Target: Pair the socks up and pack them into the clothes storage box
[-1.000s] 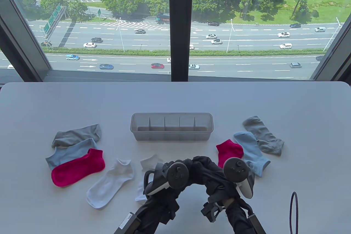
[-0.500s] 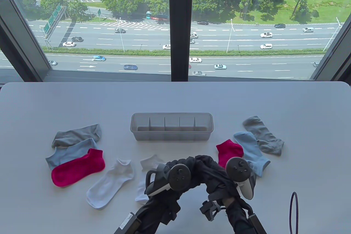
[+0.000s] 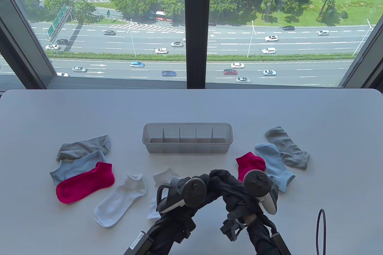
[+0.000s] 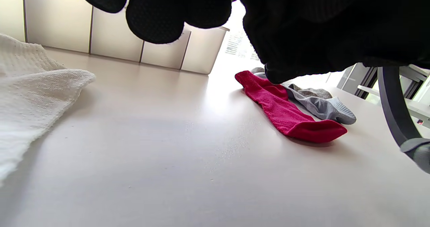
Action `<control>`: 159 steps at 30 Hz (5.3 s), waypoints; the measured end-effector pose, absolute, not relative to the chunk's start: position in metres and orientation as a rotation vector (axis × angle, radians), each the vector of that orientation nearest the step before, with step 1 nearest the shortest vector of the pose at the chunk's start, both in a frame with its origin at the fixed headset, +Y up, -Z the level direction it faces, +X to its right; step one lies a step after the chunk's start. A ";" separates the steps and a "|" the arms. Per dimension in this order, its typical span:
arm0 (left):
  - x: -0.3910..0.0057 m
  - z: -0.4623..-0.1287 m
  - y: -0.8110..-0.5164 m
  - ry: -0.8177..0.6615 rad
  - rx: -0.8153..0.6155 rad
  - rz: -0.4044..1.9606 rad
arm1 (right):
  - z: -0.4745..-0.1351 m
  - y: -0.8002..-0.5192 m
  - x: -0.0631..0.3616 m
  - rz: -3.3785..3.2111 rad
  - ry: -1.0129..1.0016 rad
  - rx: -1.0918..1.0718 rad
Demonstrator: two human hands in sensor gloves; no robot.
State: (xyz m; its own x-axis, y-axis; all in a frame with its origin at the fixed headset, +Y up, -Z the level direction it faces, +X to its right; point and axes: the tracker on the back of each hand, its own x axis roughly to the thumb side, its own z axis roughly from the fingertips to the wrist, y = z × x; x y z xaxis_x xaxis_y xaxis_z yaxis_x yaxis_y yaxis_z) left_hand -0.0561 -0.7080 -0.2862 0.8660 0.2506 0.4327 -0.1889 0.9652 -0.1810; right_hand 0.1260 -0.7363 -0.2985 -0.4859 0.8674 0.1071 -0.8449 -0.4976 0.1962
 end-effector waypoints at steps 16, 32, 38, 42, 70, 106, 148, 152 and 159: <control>-0.052 -0.283 -0.702 -0.450 -0.083 0.209 | -0.300 -0.737 0.131 2.123 0.118 0.161; -0.054 -0.285 -0.699 -0.474 -0.046 0.268 | -0.298 -0.734 0.134 2.036 0.051 0.147; -0.073 -0.291 -0.700 -0.431 0.005 0.599 | -0.299 -0.739 0.128 1.684 0.263 0.313; -0.077 -0.293 -0.703 -0.489 -0.111 0.741 | -0.299 -0.741 0.124 1.678 0.314 0.313; -0.093 -0.297 -0.700 -0.436 -0.075 1.036 | -0.286 -0.712 0.122 2.067 -0.111 0.336; -0.099 -0.295 -0.698 -0.282 0.035 1.097 | -0.284 -0.709 0.121 2.052 -0.111 0.325; -0.110 -0.308 -0.698 -0.264 0.046 0.625 | -0.286 -0.712 0.098 2.225 0.123 0.589; -0.103 -0.306 -0.693 -0.329 0.034 0.629 | -0.284 -0.721 0.081 2.363 0.259 0.669; -0.092 -0.301 -0.693 -0.448 -0.054 0.794 | -0.288 -0.723 0.088 2.374 0.171 0.519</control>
